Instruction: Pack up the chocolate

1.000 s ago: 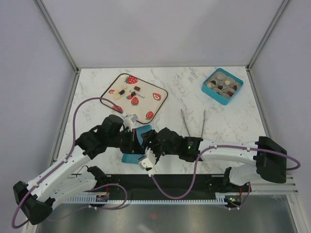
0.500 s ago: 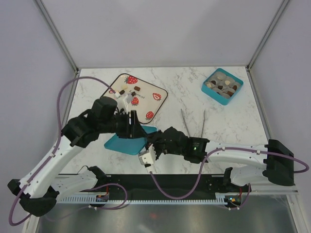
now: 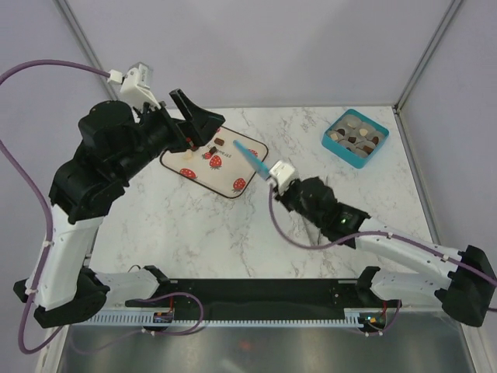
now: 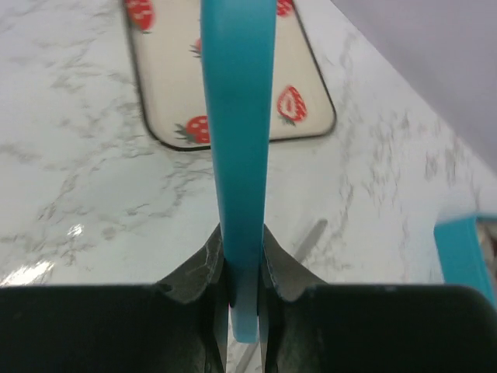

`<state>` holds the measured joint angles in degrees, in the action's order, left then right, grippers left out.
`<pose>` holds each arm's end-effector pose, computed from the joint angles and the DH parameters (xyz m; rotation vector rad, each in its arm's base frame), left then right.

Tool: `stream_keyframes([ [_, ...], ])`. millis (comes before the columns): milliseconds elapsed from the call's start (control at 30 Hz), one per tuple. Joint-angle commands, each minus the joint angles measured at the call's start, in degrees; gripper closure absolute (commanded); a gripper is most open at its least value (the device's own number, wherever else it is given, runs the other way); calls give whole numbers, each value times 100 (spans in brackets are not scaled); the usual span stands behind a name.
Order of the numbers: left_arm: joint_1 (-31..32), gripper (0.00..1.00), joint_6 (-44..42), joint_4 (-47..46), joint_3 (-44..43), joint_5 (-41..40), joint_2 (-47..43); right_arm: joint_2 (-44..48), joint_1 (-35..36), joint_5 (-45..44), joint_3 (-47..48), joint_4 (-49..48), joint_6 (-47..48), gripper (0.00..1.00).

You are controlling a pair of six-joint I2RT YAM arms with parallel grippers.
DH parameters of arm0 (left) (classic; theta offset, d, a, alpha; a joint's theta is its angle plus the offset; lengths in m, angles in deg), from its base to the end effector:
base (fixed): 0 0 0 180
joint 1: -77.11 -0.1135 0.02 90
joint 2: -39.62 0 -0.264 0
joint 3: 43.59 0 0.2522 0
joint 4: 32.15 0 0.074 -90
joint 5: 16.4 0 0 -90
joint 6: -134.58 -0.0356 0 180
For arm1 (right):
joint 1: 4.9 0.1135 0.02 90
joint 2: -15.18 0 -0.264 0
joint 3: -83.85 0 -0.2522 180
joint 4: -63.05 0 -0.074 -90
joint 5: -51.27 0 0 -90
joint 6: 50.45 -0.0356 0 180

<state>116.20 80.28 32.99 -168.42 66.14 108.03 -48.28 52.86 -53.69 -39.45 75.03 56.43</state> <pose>0.1352 -0.1038 0.5525 -0.0473 1.7973 -0.8428 0.1439 0.2109 0.2852 -1.0018 1.6067 0.2399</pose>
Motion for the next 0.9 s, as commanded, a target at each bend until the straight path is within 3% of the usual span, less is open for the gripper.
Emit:
stream_keyframes([
  [0, -16, 0, -55, -503, 295, -230, 445, 308, -1605, 254, 601, 151, -1870, 100],
  [67, -33, 1, -37, -794, 672, -2, 682, 64, -2902, 1281, 1074, 467, -2617, 100],
  [167, -42, 2, -63, -1225, 954, 447, 981, -630, -4284, 2697, 1874, 872, -3355, 100],
  [267, -42, 4, -151, -1612, 1358, 720, 1333, -1369, -5279, 4039, 2508, 952, -4015, 100],
  [367, -42, 5, -195, -2095, 1587, 1150, 1649, -2044, -6018, 4667, 2974, 952, -4420, 100],
  [533, -42, 7, -292, -2386, 1738, 1406, 2273, -3108, -6786, 5670, 3510, 391, -5616, 100],
  [867, -42, 8, -520, -2624, 1790, 1581, 2977, -4613, -7340, 6119, 4495, 231, -6074, 100],
])
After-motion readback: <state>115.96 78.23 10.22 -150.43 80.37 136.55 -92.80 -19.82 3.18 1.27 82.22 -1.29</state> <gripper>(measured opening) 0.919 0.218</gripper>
